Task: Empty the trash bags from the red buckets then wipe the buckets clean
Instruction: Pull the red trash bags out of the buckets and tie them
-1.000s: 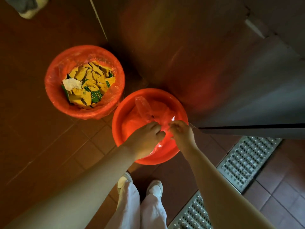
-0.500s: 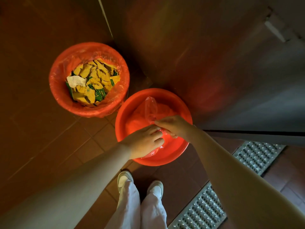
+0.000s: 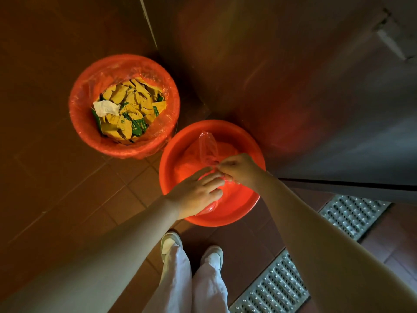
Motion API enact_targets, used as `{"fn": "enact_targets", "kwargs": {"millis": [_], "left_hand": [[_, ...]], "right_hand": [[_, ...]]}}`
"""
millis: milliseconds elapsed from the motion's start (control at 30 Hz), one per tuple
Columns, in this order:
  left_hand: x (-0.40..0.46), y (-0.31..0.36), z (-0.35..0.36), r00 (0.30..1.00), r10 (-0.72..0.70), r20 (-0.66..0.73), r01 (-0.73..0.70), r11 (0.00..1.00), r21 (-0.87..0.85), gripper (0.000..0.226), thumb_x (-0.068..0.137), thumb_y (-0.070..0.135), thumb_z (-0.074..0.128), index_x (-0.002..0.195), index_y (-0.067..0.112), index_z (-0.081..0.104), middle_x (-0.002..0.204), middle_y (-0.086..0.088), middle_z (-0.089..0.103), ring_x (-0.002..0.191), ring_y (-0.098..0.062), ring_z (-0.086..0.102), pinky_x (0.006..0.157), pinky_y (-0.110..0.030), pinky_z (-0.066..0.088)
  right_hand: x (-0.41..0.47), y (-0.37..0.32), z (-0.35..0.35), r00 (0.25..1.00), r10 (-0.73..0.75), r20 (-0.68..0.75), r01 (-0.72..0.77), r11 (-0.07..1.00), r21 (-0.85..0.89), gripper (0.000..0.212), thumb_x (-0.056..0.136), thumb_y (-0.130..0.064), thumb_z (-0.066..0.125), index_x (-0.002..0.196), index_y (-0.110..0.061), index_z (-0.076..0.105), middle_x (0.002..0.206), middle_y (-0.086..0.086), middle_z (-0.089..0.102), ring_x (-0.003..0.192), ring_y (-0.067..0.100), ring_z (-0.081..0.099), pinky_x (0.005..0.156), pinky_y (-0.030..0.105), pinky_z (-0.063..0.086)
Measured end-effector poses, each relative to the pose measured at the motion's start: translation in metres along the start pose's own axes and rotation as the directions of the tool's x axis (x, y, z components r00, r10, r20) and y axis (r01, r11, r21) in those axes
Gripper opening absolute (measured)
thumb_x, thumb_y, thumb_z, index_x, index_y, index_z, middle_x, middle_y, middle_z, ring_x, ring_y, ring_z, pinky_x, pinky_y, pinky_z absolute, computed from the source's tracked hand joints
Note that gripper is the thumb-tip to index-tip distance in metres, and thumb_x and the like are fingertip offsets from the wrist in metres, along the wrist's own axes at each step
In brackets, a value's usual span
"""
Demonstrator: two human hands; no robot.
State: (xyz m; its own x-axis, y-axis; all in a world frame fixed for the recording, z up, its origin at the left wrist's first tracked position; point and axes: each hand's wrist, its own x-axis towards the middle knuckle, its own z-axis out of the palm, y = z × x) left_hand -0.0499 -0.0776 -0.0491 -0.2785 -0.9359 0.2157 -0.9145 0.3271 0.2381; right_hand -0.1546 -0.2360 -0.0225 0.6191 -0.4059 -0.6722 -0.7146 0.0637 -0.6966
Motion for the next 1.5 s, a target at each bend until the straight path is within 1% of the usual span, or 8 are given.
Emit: {"fn": "enact_targets", "kwargs": {"millis": [233, 433, 567, 933, 1033, 1133, 1233, 1500], "left_hand": [[-0.011, 0.005, -0.004, 0.865, -0.501, 0.021, 0.496, 0.848, -0.185, 0.025, 0.077, 0.010, 0.063, 0.097, 0.025, 0.068, 0.113, -0.002, 0.059, 0.104, -0.023, 0.047, 0.089, -0.036, 0.037], [0.013, 0.033, -0.024, 0.329, -0.833, 0.446, 0.509, -0.241, -0.826, 0.030, 0.098, -0.002, 0.032, 0.086, 0.018, 0.051, 0.061, 0.001, 0.054, 0.055, -0.010, 0.047, 0.057, -0.025, 0.036], [0.030, 0.032, -0.057, 0.211, -0.754, 0.622, 0.230, -0.580, -0.781, 0.025, 0.091, 0.000, 0.027, 0.076, 0.014, 0.042, 0.045, -0.001, 0.044, 0.042, -0.012, 0.033, 0.047, -0.025, 0.023], [0.040, 0.040, -0.144, 0.132, -0.598, 0.790, -0.028, -0.799, -0.601, 0.042, 0.106, 0.040, 0.035, 0.068, 0.022, 0.037, 0.046, 0.005, 0.033, 0.040, -0.008, 0.029, 0.044, -0.020, 0.018], [0.018, 0.049, -0.163, 0.103, -0.538, 0.837, -0.141, -0.840, -0.523, 0.044, 0.104, 0.042, 0.038, 0.065, 0.023, 0.035, 0.046, 0.007, 0.031, 0.040, -0.008, 0.028, 0.043, -0.020, 0.019], [0.002, 0.066, -0.184, 0.053, -0.564, 0.824, 0.007, -0.825, -0.566, 0.047, 0.102, 0.042, 0.045, 0.061, 0.024, 0.034, 0.046, 0.007, 0.026, 0.041, -0.009, 0.023, 0.046, -0.022, 0.017], [0.004, 0.074, -0.210, 0.076, -0.669, 0.739, 0.146, -0.726, -0.672, 0.054, 0.103, 0.040, 0.046, 0.053, 0.024, 0.032, 0.046, 0.005, 0.024, 0.042, -0.010, 0.020, 0.050, -0.027, 0.012], [-0.042, 0.086, -0.230, -0.078, -0.710, 0.700, 0.141, -0.703, -0.697, 0.048, 0.103, 0.045, 0.042, 0.062, 0.021, 0.033, 0.048, 0.005, 0.024, 0.039, -0.009, 0.019, 0.043, -0.024, 0.012]], "right_hand": [[0.003, 0.002, 0.007, 0.981, 0.054, -0.184, -0.070, 0.994, -0.087, 0.013, 0.095, -0.020, 0.061, 0.099, -0.015, 0.072, 0.083, -0.004, 0.063, 0.075, 0.011, 0.055, 0.064, 0.024, 0.040], [0.004, -0.025, 0.030, 0.930, 0.341, -0.137, -0.221, 0.816, 0.534, 0.022, 0.098, -0.012, 0.048, 0.079, -0.020, 0.057, 0.068, -0.001, 0.053, 0.046, 0.008, 0.042, 0.041, 0.018, 0.031], [-0.009, -0.054, 0.022, 0.885, 0.456, -0.091, -0.248, 0.629, 0.737, 0.027, 0.099, -0.007, 0.047, 0.073, -0.015, 0.051, 0.048, 0.000, 0.049, 0.029, 0.002, 0.035, 0.030, 0.013, 0.024], [-0.058, -0.121, -0.016, 0.896, 0.407, 0.179, -0.266, 0.170, 0.949, 0.031, 0.098, 0.003, 0.031, 0.073, -0.001, 0.049, 0.047, 0.005, 0.055, 0.030, 0.006, 0.048, 0.029, 0.013, 0.034], [-0.085, -0.134, -0.004, 0.906, 0.316, 0.281, -0.415, 0.545, 0.729, 0.032, 0.096, -0.011, 0.036, 0.065, -0.017, 0.038, 0.049, -0.005, 0.033, 0.032, 0.005, 0.028, 0.028, 0.018, 0.021], [-0.113, -0.150, 0.021, 0.996, 0.067, -0.050, -0.069, 0.997, -0.024, 0.040, 0.101, -0.033, 0.046, 0.063, -0.018, 0.043, 0.055, -0.004, 0.039, 0.044, 0.011, 0.036, 0.043, 0.027, 0.027], [-0.130, -0.164, 0.023, 0.942, -0.314, -0.117, 0.227, 0.855, -0.466, 0.048, 0.100, -0.042, 0.048, 0.061, -0.017, 0.038, 0.059, 0.001, 0.047, 0.062, 0.025, 0.045, 0.061, 0.033, 0.031], [-0.127, -0.156, -0.035, 0.885, -0.407, -0.228, 0.165, 0.731, -0.662, 0.037, 0.103, -0.030, 0.043, 0.092, 0.001, 0.060, 0.094, 0.029, 0.066, 0.091, 0.046, 0.061, 0.077, 0.047, 0.044]]}}
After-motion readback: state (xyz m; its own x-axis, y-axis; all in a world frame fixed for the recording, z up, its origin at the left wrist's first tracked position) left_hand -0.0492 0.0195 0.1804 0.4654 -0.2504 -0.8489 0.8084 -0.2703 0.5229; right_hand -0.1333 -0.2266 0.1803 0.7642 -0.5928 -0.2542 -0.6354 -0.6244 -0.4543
